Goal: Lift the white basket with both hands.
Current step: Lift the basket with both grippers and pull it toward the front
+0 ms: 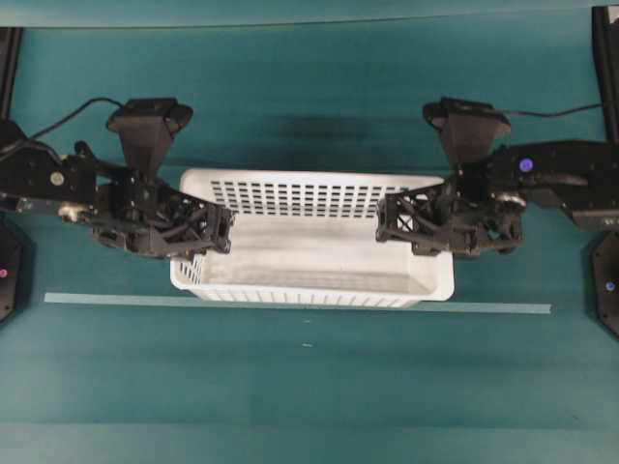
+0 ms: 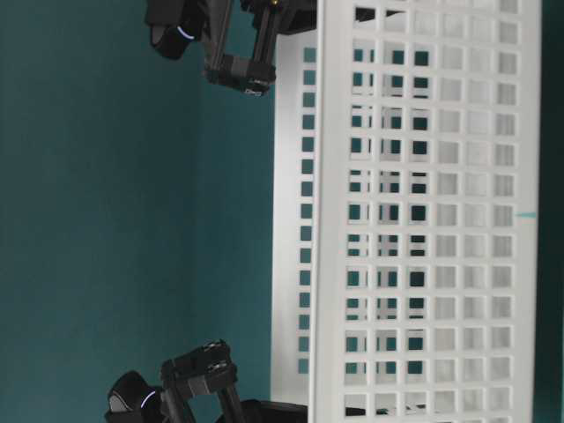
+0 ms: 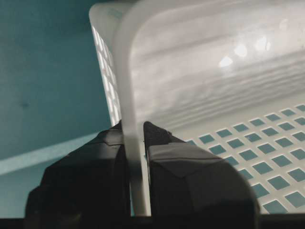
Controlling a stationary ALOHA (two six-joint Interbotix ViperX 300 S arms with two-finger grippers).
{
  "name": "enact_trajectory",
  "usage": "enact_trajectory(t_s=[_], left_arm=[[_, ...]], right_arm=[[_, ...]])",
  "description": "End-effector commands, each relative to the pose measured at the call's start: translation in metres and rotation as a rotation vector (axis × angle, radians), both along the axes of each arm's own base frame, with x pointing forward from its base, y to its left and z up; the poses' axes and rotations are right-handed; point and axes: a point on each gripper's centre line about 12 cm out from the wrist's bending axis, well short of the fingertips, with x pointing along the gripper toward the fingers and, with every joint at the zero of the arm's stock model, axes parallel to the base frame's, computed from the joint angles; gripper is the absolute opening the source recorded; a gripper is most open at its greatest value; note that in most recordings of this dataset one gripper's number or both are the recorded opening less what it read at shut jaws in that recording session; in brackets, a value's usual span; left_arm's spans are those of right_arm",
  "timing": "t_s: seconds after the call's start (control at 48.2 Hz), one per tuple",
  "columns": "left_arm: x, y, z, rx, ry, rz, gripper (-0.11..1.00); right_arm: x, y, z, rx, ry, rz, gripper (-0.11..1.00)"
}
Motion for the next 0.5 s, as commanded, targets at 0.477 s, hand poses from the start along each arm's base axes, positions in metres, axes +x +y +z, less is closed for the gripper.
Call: enact_trajectory(t_s=[0.477], left_arm=[[0.009, -0.037, 0.015, -0.032, -0.055, -0.05, 0.01]], right_arm=[[0.002, 0.041, -0.002, -0.007, -0.007, 0.052, 0.15]])
